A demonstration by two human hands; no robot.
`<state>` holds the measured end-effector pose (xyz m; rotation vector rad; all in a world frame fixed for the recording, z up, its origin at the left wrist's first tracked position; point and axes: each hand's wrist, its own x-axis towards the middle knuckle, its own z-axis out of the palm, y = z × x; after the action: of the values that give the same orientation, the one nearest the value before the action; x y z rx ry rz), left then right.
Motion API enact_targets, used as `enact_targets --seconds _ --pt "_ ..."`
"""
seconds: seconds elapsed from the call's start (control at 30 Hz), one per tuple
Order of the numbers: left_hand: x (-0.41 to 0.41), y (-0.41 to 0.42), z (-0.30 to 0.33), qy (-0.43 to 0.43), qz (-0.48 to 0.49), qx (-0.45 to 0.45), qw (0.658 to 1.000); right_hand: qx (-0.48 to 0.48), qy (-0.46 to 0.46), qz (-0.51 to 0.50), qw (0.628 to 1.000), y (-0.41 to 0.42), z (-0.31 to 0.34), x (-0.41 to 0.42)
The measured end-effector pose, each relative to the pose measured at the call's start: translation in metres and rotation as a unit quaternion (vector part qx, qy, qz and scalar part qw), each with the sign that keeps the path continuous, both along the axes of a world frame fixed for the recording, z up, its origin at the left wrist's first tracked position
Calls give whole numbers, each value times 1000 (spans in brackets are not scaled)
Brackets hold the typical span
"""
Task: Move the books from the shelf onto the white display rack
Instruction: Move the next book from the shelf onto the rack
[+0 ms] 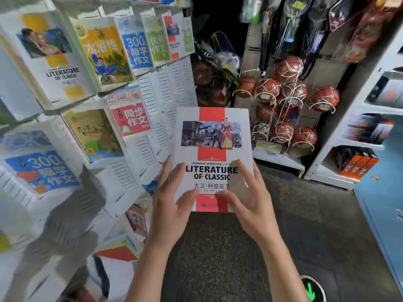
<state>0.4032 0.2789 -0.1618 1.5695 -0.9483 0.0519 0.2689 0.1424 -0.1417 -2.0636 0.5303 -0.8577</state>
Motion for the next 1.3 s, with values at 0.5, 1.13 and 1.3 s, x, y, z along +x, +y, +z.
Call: enact_targets --seconds 0.5,1.13,1.3 --pt "167 -139 3 -21 -34 -12 999 1 -3 -44 999 -125 7 152" --pt "301 -342 -11 22 147 29 989 88 -11 177 980 -386 -8 356" --pt "318 -360 -21 40 205 37 977 107 -2 235 966 -410 -25 406"
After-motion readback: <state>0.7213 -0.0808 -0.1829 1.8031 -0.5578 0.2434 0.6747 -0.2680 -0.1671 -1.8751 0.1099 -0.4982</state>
